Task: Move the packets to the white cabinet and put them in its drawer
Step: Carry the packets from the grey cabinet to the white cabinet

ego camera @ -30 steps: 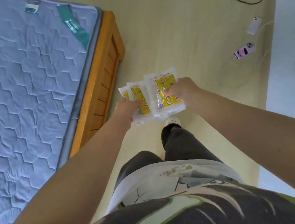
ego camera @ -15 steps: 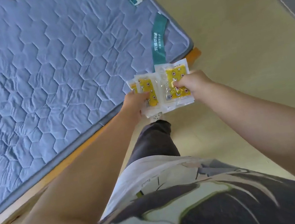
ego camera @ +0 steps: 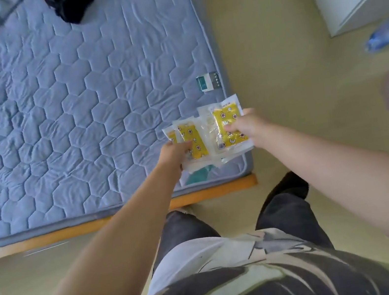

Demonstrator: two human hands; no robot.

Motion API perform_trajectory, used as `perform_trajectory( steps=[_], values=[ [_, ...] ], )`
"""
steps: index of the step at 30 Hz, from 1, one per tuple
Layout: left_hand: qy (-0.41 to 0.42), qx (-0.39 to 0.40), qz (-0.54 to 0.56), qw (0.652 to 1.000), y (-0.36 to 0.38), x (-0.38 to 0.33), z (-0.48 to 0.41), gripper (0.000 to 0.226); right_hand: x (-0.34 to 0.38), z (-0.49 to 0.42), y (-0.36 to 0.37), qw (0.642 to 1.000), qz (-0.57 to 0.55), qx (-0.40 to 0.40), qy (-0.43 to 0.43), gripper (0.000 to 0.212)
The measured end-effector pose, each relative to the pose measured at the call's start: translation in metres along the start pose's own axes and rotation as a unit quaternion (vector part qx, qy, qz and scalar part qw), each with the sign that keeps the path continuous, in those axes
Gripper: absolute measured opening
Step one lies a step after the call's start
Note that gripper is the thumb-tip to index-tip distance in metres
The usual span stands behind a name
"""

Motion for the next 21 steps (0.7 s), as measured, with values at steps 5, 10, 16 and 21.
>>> perform_trajectory(
  steps=[5,10,16,21],
  values=[
    [-0.012,-0.01,0.112,0.994,0.13,-0.021,-0.005,0.025,0.035,-0.049,-0.119,0.997,0.067,0.044,-0.017,0.029],
    [-0.001,0.012,0.145,0.989,0.263,-0.067,-0.007,0.028,0.059,-0.083,-0.241,0.992,0.114,0.041,-0.03,0.024],
    [0.031,0.014,0.172,0.985,0.344,-0.146,-0.028,0.03,0.104,-0.138,-0.334,0.996,0.08,0.038,-0.014,0.049],
    [0.047,0.016,0.167,0.985,0.378,-0.229,-0.064,0.032,0.183,-0.191,-0.374,0.997,0.053,0.047,-0.029,0.052]
  ],
)
Point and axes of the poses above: each hand's wrist, its own z-axis away from the middle knuckle, its own y-axis out of the palm, x = y × z, the point moved 9 cm from there along -z, towards the middle knuckle, and after that the axes turned 4 degrees about x, right-handed, at the moved point
